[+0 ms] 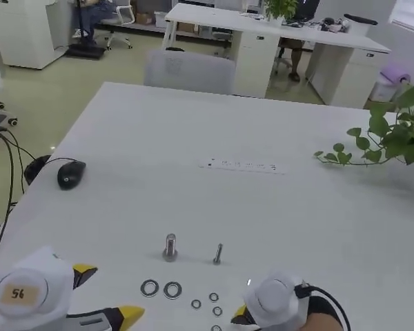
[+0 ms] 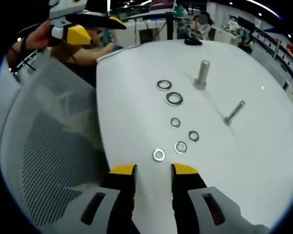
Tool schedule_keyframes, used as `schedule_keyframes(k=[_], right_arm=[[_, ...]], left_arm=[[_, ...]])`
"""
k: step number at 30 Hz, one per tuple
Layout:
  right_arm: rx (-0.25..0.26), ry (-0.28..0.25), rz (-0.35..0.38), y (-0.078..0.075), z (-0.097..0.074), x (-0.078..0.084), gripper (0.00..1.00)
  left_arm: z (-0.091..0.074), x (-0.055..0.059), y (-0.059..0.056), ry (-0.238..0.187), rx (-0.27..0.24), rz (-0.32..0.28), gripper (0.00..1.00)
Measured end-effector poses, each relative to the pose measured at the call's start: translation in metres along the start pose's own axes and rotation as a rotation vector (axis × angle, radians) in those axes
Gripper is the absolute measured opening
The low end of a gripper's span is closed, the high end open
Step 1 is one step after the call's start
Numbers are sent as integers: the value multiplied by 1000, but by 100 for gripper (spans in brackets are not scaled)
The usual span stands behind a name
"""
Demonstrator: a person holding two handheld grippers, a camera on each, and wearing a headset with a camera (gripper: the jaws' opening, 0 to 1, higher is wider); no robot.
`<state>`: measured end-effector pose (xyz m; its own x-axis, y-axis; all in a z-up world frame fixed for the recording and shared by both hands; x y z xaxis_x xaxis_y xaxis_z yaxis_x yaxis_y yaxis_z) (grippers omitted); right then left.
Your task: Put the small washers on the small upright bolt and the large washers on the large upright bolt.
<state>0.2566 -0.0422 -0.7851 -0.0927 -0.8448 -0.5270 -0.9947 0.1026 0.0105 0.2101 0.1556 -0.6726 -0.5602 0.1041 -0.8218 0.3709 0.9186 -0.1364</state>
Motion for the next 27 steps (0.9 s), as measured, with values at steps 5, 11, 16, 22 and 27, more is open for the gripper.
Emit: schedule_keyframes(k=[5, 11, 16, 22, 27], right_arm=[[-23, 37, -28, -1, 10, -3, 27], [-51, 71, -61, -1, 17, -4, 25], [-63, 92, -134, -6, 19, -6, 21], [-75, 123, -257, -7, 21, -8, 20], [-90, 113, -278, -9, 20, -7, 19]], left_arm=[[-2, 0, 0, -10, -4, -10, 63], [-5, 3, 1, -11, -10, -18, 63], [-5, 6, 1, -7, -14, -23, 63], [-4, 7, 2, -2, -13, -19, 63], [-3, 4, 2, -4, -14, -12, 63]])
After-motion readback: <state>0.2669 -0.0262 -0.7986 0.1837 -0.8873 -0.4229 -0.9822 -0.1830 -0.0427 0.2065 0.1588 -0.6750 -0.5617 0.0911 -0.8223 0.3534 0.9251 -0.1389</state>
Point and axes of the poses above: the centre of the closed fingertips' face, and the gripper's own axes: z roughly forward along the fingers, y roughly to its left, x roughly out of its underside, the point moved 3 cm from there along -z, roughly backward along the fingers, and after that the axes turned 5 degrees about -z, right-handed, at the moved point
